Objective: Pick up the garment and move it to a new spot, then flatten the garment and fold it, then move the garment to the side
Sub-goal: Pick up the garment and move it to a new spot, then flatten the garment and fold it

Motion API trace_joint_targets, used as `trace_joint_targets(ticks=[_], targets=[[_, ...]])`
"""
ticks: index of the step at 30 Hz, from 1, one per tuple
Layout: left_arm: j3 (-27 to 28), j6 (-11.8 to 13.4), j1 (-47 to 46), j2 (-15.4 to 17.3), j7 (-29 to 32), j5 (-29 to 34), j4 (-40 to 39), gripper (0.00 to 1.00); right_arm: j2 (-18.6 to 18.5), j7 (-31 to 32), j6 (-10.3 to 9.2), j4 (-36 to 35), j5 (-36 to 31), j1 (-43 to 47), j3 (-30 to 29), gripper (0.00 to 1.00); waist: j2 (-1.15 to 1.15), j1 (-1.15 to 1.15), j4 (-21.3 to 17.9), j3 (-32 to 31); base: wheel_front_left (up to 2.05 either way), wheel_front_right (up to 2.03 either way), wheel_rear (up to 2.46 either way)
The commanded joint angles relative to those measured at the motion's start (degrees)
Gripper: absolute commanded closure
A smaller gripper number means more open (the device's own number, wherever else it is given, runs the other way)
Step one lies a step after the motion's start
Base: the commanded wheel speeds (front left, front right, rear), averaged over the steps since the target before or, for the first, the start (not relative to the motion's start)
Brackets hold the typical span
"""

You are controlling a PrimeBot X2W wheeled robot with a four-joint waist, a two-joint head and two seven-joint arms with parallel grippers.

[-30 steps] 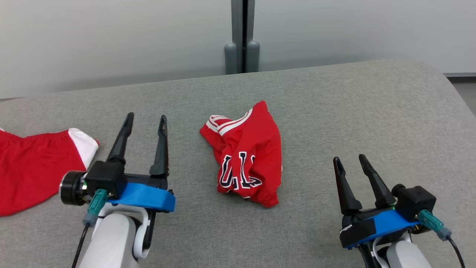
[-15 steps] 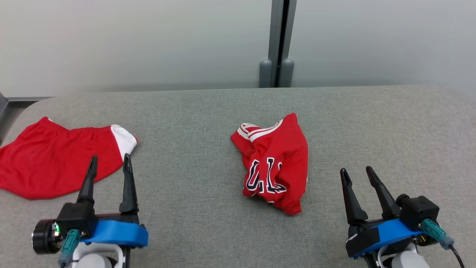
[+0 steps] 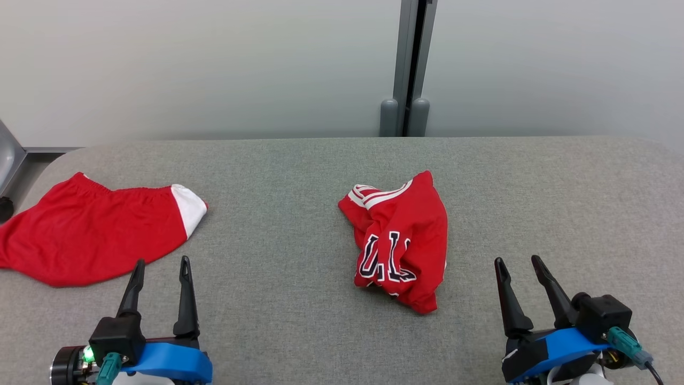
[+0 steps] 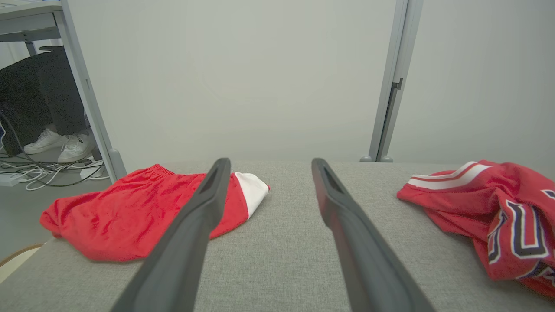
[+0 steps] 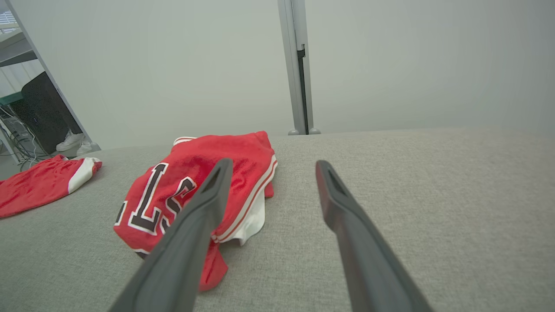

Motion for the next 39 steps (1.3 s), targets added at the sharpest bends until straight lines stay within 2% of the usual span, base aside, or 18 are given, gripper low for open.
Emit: trace_joint_targets(ticks=[1, 39], targets=[[0.34, -0.26, 0.58, -0.02, -0.15, 0.89, 0.2, 0.0, -0.1, -0.2, 0.03, 0.25, -0.5, 0.77, -0.29, 0.0, 0.0, 0.0, -0.06, -0.07, 0.0, 0.0, 0.0], [2.01, -0.75, 0.48, -0.95, -0.15, 2.19, 0.72, 0.0, -0.1, -0.2, 0.03, 1.9, -0.17, 0.53, -0.2, 0.0, 0.0, 0.0, -0.17, -0.44, 0.0, 0.0, 0.0]])
